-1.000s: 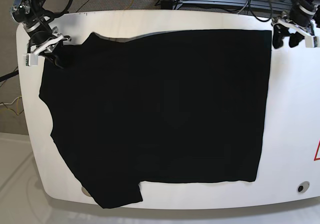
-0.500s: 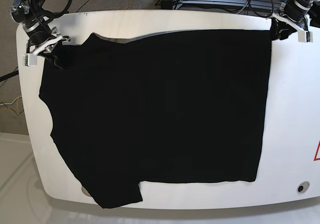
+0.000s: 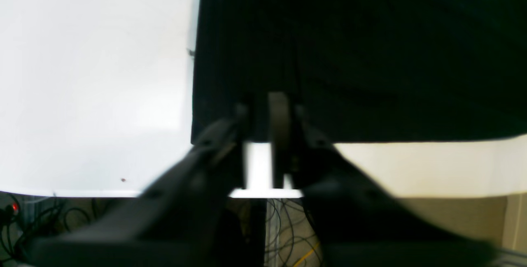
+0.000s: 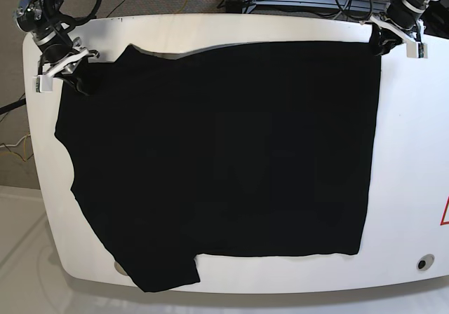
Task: Fold the T-shirt properly
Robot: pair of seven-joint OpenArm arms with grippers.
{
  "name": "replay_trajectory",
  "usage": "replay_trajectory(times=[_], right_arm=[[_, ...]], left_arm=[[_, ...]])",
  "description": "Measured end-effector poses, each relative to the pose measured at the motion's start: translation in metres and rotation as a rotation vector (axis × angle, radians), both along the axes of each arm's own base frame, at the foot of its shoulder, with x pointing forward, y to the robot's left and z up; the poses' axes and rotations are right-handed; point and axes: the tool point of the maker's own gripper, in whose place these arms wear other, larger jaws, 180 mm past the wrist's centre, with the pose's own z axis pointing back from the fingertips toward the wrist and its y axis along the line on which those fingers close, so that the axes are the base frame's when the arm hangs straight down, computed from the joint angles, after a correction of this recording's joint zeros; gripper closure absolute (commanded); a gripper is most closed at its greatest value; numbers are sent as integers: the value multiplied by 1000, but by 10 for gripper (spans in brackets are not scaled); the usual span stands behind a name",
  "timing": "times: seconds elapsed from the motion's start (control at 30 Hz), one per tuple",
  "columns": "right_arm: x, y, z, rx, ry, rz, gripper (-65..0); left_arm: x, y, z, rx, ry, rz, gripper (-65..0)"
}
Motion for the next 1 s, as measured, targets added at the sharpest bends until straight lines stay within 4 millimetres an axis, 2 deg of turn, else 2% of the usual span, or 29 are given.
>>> replay_trajectory(times=[0.1, 0.23, 0.4, 0.77, 1.0], right_arm=[[0, 0, 0, -1, -2, 0, -3], [0, 0, 0, 0, -3, -1, -2], [-1, -1, 0, -2, 1, -1, -3], [1, -3, 1, -2, -3, -6, -8], [0, -3, 1, -2, -3, -7, -12]], left_arm=[[-5, -7, -16, -39, 52, -14, -381], [-9, -12, -25, -72, 71, -9, -369], [-9, -6, -32, -85, 76, 21, -332], [-2, -2, -38, -130, 28, 69, -290], [-3, 0, -38, -139, 11, 82, -295]])
